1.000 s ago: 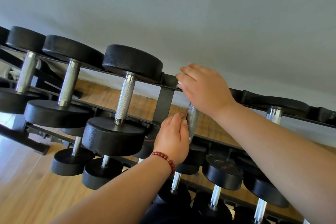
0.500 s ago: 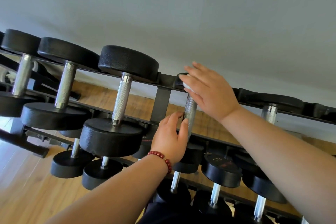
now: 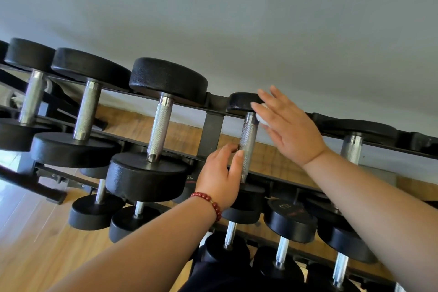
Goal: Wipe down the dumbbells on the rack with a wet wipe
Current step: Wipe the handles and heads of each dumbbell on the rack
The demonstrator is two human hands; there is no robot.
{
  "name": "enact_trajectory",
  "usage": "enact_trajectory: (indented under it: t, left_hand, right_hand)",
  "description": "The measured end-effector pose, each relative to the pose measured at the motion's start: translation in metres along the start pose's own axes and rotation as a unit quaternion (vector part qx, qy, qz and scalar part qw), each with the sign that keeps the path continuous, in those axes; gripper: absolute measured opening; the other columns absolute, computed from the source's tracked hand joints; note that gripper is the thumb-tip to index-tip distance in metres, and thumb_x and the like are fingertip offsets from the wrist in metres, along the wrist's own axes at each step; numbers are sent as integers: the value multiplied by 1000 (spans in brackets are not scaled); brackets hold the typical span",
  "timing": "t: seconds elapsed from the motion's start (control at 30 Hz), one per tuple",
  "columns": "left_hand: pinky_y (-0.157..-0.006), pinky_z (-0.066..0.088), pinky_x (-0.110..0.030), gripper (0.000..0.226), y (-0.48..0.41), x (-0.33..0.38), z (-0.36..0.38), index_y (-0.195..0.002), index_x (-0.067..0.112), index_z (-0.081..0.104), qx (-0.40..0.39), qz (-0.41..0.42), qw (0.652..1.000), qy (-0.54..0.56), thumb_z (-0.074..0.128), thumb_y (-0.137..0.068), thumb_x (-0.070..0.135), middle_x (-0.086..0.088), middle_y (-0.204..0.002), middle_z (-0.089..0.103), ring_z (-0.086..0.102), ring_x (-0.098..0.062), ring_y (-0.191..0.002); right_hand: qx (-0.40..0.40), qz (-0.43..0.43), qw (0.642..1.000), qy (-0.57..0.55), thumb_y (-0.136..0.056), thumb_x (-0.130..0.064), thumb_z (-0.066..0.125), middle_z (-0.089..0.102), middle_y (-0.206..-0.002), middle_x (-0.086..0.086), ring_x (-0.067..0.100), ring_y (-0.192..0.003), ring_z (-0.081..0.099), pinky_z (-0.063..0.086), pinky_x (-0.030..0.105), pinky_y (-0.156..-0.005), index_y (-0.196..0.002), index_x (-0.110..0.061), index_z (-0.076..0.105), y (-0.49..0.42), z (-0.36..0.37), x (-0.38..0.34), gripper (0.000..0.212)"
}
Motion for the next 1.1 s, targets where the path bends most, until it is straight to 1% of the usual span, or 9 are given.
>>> enact_trajectory:
  t: [0.1,0.3,0.4,0.53,0.73,0.8,0.9,1.0,1.1]
  left_hand:
    - [-97,40,-23,55,-2,2,1,-137,25,48,1,7,1000,-6,26,-96,55,7,-134,52,46,-7,-123]
    - [-93,34,-19,55,-1,2,1,-139,25,46,3,10,1000,-13,26,-96,53,6,-138,50,45,-3,-118]
    - [-94,37,-20,63,-1,1,2,-138,25,47,3,10,1000,-5,21,-91,59,6,-135,52,46,-5,-120]
    - [-99,41,-26,56,-2,0,2,-135,26,49,5,9,1000,-2,24,-95,55,7,-132,53,46,-6,-121]
    - [-95,37,-21,55,-1,0,2,-137,24,47,5,12,1000,-9,24,-96,53,6,-135,51,45,-6,-122]
    - [-97,37,-22,50,-1,-1,2,-137,24,48,5,12,1000,-8,27,-99,49,6,-135,51,43,-7,-125]
    - [-101,38,-25,49,-1,0,2,-137,25,48,4,12,1000,-7,27,-99,50,7,-135,51,42,-7,-126]
    - [-100,39,-24,52,-2,0,3,-136,24,48,2,12,1000,-11,25,-98,51,7,-134,52,42,-6,-126]
    - [-96,35,-19,53,-1,1,3,-137,24,48,2,14,1000,-17,25,-97,51,7,-135,51,43,-5,-125]
  right_hand:
    - [22,31,999,11,-106,-28,32,42,-149,14,35,-141,33,30,39,-114,-141,-14,40,1,2,-4,38]
    - [-28,-9,998,47,-98,-28,44,63,-129,10,33,-121,58,53,50,-89,-118,-10,66,-58,11,-23,35]
    - [12,35,999,20,-100,-29,44,58,-134,13,34,-128,51,46,48,-100,-122,-8,61,-39,8,-13,35]
    - [86,186,977,-61,-103,-30,37,46,-146,15,30,-138,37,29,32,-112,-138,-7,50,4,1,-4,44]
    - [55,61,997,12,-102,-26,44,56,-137,15,35,-134,44,39,44,-106,-128,-6,60,-37,8,-18,36]
    - [54,65,996,0,-103,-30,41,54,-139,15,34,-135,43,39,45,-107,-131,-8,57,-34,9,-15,39]
    - [93,208,969,-93,-105,-34,33,44,-148,13,29,-141,34,25,27,-116,-141,-12,48,-4,5,-8,45]
    - [134,349,911,-174,-105,-26,38,37,-153,9,23,-145,29,13,5,-110,-145,-16,42,11,7,-13,42]
    - [94,287,946,-116,-104,-31,34,37,-153,9,26,-147,19,16,27,-117,-142,-14,47,-12,5,-22,44]
Point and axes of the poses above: each hand's wrist, its own y-axis away from the middle knuckle, its own z-axis out of the palm, x = y × z, the point moved 5 cm from there along -y, towards the middle knuckle
